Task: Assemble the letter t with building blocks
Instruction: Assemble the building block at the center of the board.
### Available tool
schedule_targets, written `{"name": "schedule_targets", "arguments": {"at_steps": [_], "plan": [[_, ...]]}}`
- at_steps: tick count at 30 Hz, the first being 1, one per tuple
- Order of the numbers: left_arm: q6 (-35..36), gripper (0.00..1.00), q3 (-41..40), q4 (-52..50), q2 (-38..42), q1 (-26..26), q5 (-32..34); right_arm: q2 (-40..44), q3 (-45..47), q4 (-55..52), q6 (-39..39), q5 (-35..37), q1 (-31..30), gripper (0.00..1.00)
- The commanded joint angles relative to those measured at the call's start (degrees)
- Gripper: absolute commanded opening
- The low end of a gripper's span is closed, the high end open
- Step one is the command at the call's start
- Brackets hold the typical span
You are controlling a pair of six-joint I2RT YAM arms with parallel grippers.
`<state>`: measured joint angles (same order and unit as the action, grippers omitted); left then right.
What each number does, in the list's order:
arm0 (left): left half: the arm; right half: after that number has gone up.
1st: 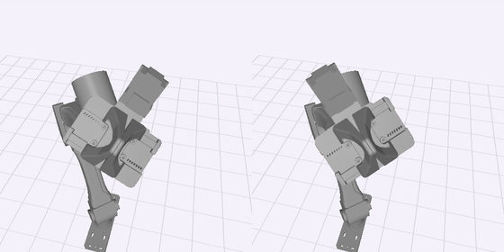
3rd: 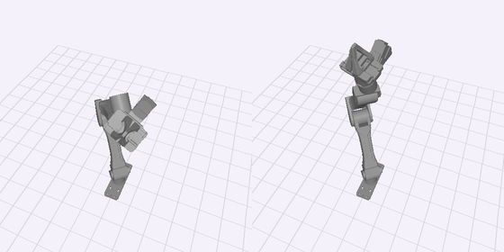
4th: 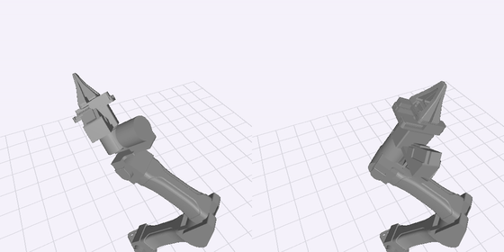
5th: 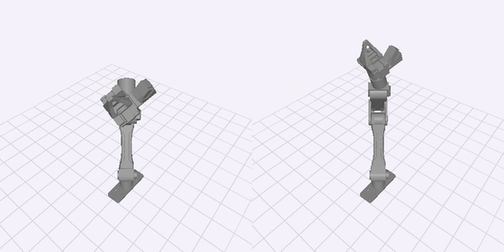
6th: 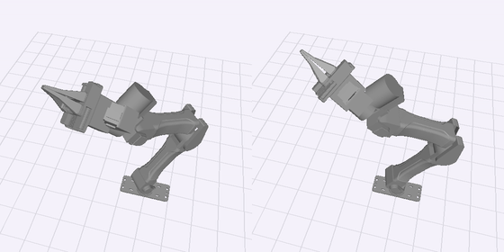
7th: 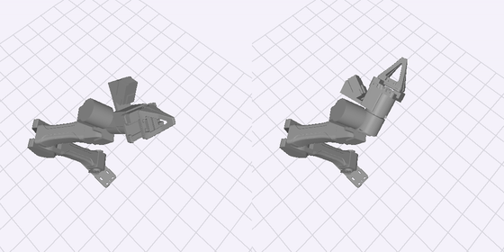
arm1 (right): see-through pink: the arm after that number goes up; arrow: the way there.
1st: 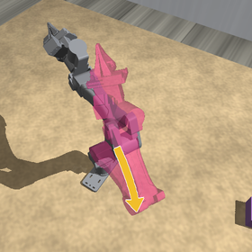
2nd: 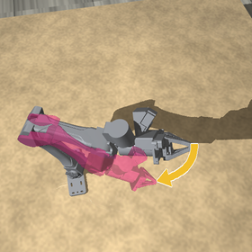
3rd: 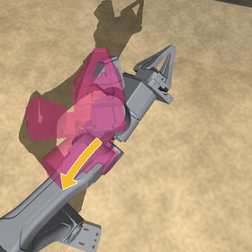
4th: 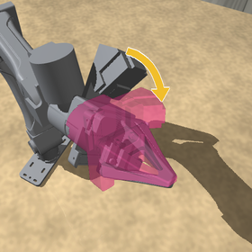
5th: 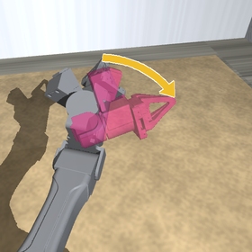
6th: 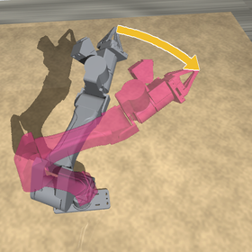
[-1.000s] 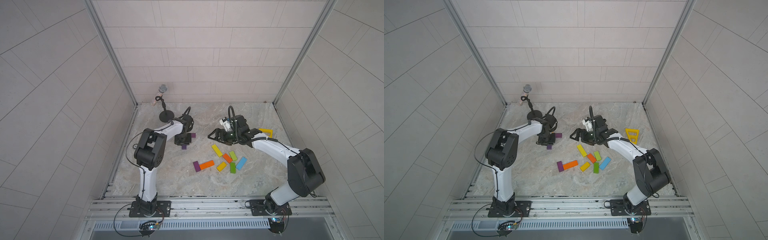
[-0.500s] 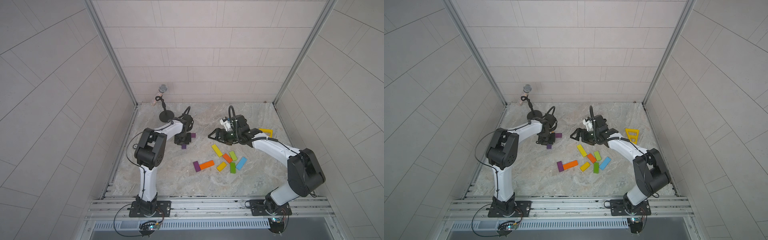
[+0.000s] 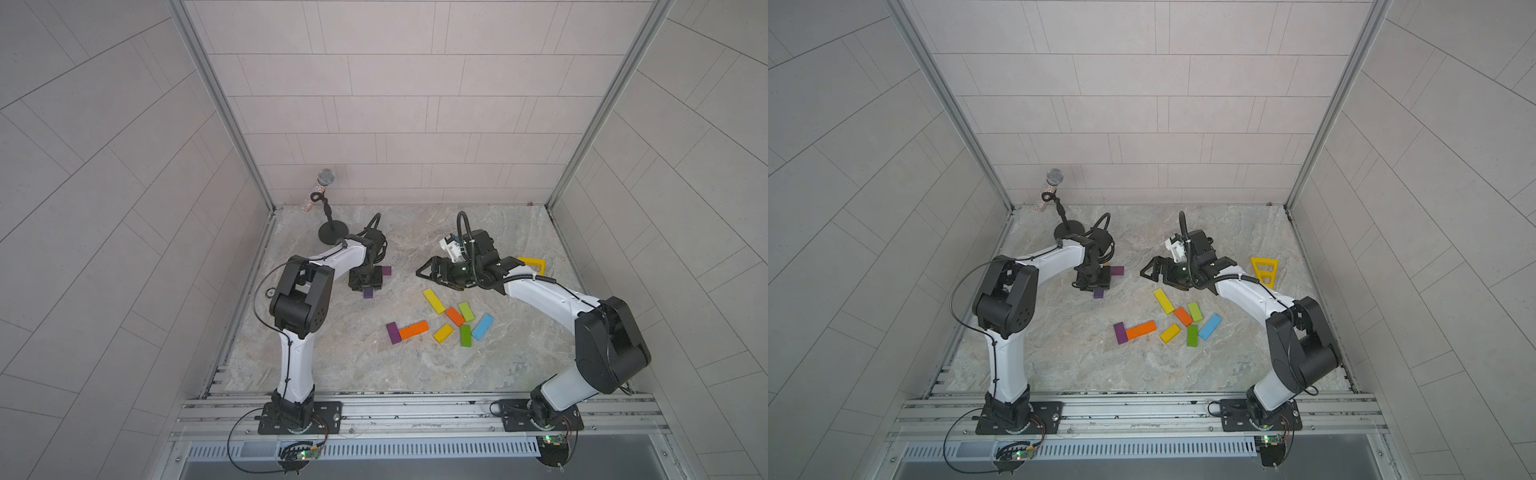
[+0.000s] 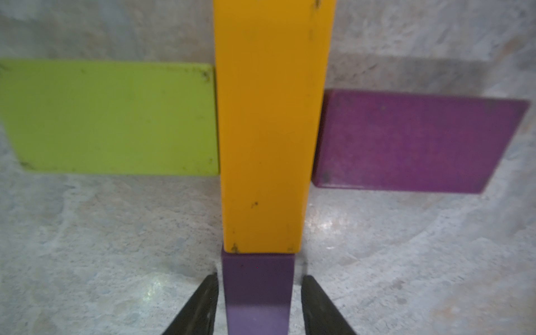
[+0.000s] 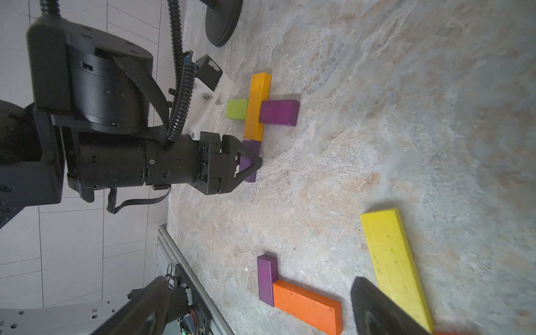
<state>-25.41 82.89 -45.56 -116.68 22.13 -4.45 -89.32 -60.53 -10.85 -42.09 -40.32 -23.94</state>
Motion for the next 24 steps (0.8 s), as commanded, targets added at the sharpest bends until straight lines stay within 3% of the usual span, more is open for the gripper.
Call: {"name": "schedule_targets", "arguments": {"at_steps": [1, 14, 19, 24], "plan": [[0.8, 0.52, 0.26, -1.28, 0.13, -0.33, 1.21, 0.11, -0.64, 0.48, -0.1, -0.29, 0.13, 1.0], [1.67, 0.57, -0.01, -0.51, 2.49, -0.39, 1.5, 0.68, -0.4, 0.1, 0.31, -0.41, 0.13, 1.0], [1.13, 0.57, 0.16, -0.93, 6.82, -0.39, 1.61, 2.28, -1.67, -4.46, 4.38, 0.62, -0.11, 1.0], [-3.68, 0.56, -2.55, -3.57, 14.51, -0.18, 0.68, 6.11, -3.15, -13.76, 11.56, 2.86, -1.41, 1.0]]}}
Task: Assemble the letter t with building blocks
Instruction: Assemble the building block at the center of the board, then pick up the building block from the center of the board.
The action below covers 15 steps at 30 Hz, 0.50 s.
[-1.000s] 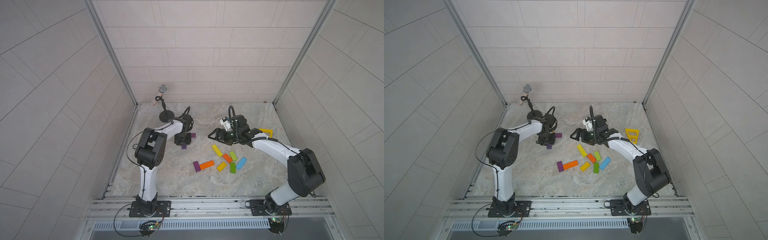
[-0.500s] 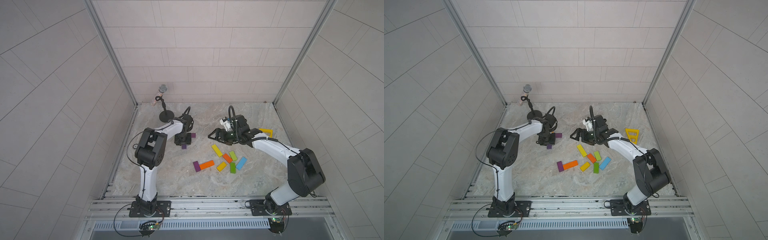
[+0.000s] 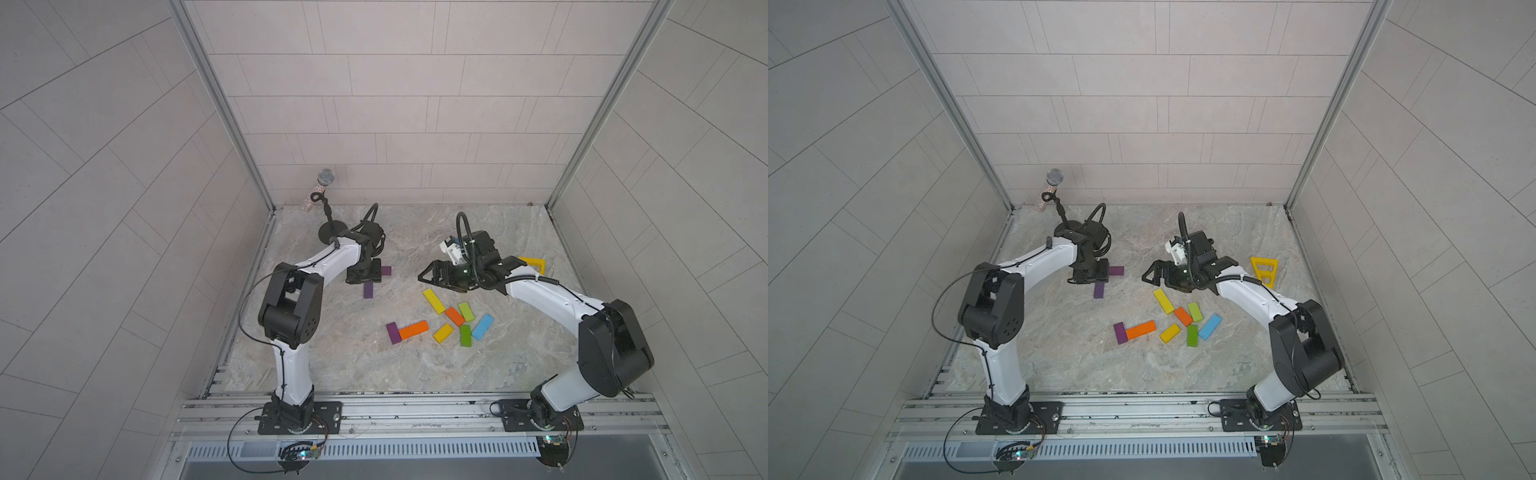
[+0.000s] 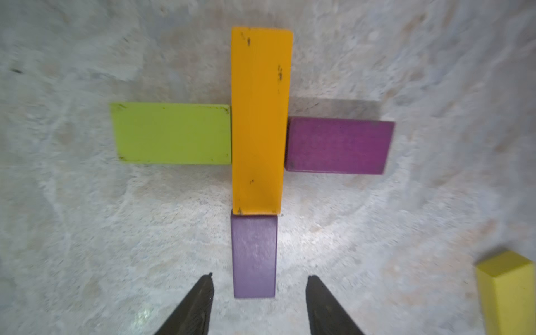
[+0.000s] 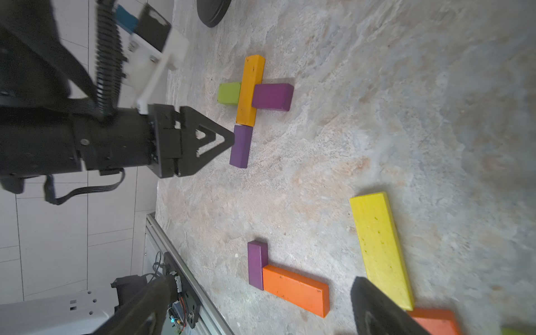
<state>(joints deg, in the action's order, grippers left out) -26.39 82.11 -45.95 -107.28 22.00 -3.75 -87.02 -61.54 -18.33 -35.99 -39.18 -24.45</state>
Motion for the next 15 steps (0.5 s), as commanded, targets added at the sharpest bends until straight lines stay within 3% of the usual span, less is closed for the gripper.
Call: {"name": "schedule_targets", "arguments": {"at_steps": [1, 8, 15], "plan": [[-4.46, 0.55, -3.63, -3.18, 7.05, 0.35, -0.96, 4.74, -2.35, -8.52, 7.09, 2.27, -1.19, 1.0], [-19.12, 0.55, -15.94, -4.23, 16.9, 11.18, -4.59, 13.15, 0.13, -21.31, 13.14, 1.66, -2.07, 1.0], [-36.59, 0.53, -25.91, 3.36, 20.69, 20.39, -5.73, 24.73, 9.41, -20.76, 7.31, -3.59, -2.08, 1.0]]}}
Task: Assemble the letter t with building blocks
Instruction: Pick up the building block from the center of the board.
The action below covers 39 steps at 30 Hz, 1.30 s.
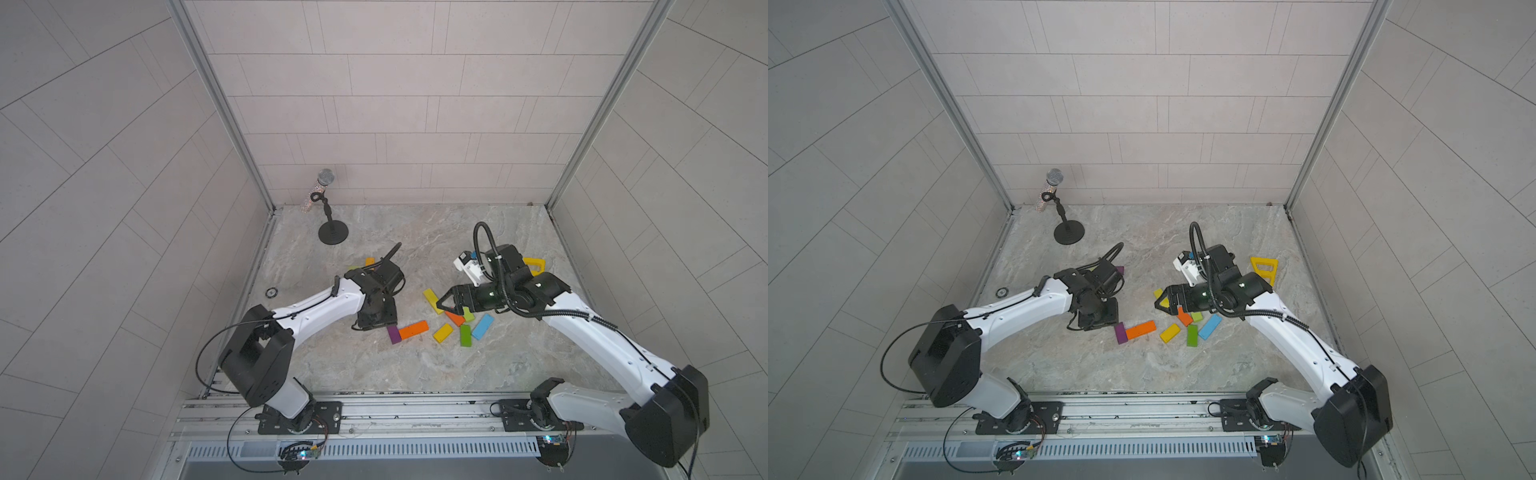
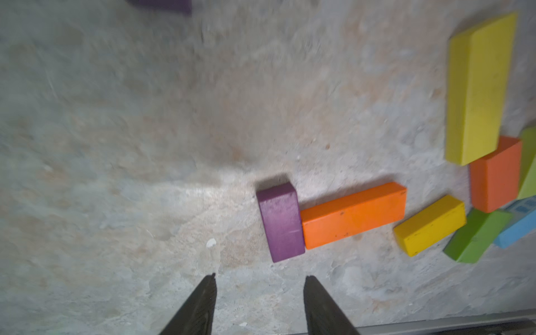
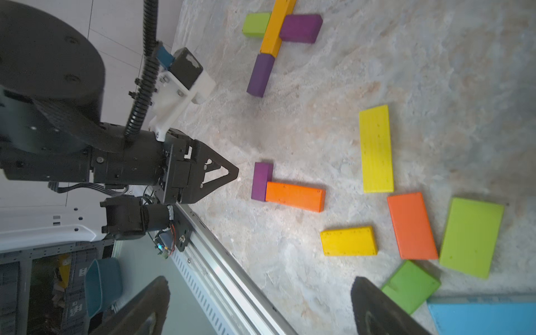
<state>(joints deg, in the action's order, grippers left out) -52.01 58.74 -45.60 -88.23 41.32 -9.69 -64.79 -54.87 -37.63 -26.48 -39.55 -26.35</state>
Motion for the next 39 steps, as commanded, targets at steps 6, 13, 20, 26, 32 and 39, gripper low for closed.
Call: {"name": "schedule_targets", "arguments": {"at_steps": [6, 13, 20, 26, 32, 39], "plan": [[-20.77, 0.51, -6.5, 9.71, 1.58, 4.08, 4.32, 7.13, 8.82, 1.42, -5.36, -7.41, -0.23, 1.0], [-23.67, 0.51, -5.5, 14.23, -3.01, 5.45, 5.71, 6.96, 10.24, 2.49, -5.25, -8.61, -0.18, 1.0], [-23.93, 0.5, -3.97, 13.79, -5.95, 5.49, 6.92, 6.87, 10.23, 2.58, -4.85, -8.97, -0.19, 1.0], [-22.7, 0.5, -1.37, 11.85, -8.0, 5.44, 7.67, 6.87, 10.42, 2.56, -4.7, -8.9, -0.13, 1.0], [-21.76, 0.49, -0.34, 9.65, -9.29, 5.44, 8.33, 6.78, 10.4, 2.52, -4.46, -9.05, 0.11, 1.0], [-19.31, 0.46, 1.02, 7.47, -10.52, 5.59, 9.02, 6.89, 10.54, 2.52, -4.46, -9.23, 0.26, 1.0]]}}
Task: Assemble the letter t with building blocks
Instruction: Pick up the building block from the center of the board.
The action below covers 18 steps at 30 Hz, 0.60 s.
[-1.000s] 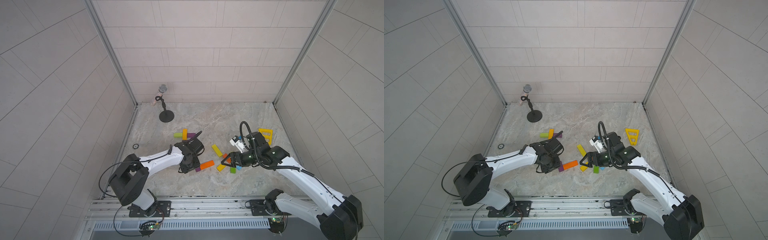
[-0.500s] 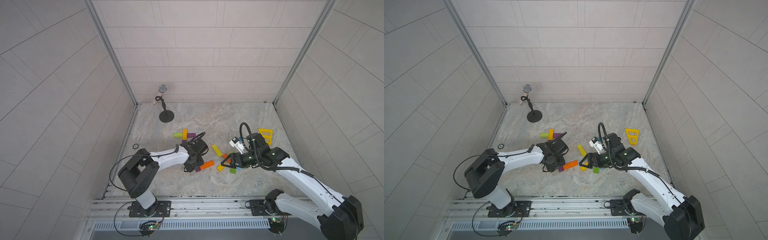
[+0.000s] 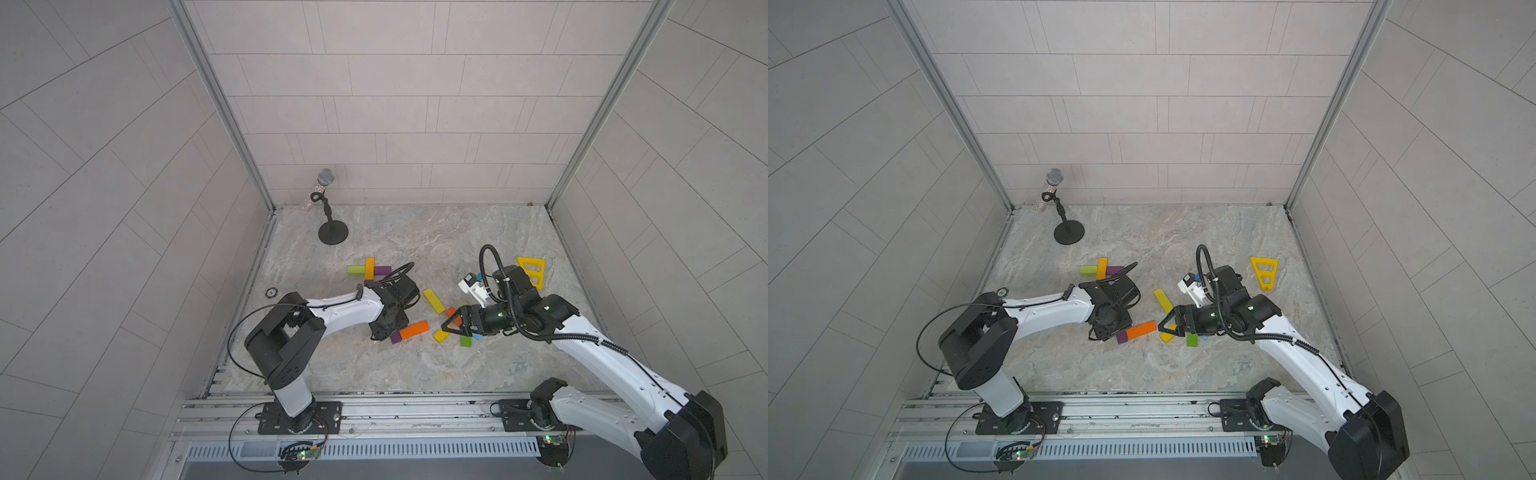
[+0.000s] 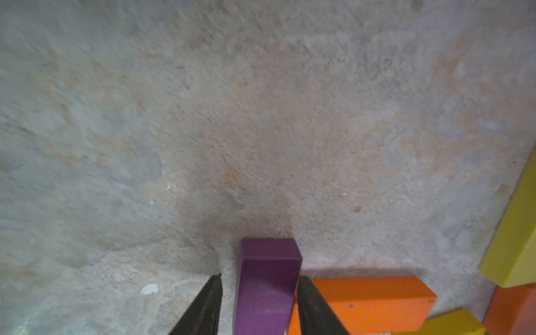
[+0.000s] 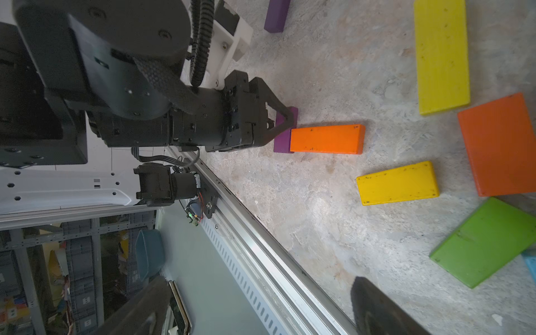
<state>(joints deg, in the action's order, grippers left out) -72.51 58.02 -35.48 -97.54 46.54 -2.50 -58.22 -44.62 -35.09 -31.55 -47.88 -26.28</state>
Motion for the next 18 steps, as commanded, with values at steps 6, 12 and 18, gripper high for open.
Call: {"name": "schedule_targets", "arguments": {"at_steps": [6, 12, 18], "plan": [[3.98, 0.46, 2.65, -4.3, -1.97, 0.7, 1.53, 0.01, 0.25, -0.05, 0.7, -0.98, 0.27, 1.0], [3.75, 0.45, 1.85, -4.42, -1.78, 1.4, 1.26, 0.04, 0.26, -0.06, 0.53, -0.81, 0.4, 1.0], [3.26, 0.44, 1.28, -3.73, -1.47, 1.81, 1.15, 0.21, 0.27, -0.01, 0.4, -0.73, 0.32, 1.0]]}}
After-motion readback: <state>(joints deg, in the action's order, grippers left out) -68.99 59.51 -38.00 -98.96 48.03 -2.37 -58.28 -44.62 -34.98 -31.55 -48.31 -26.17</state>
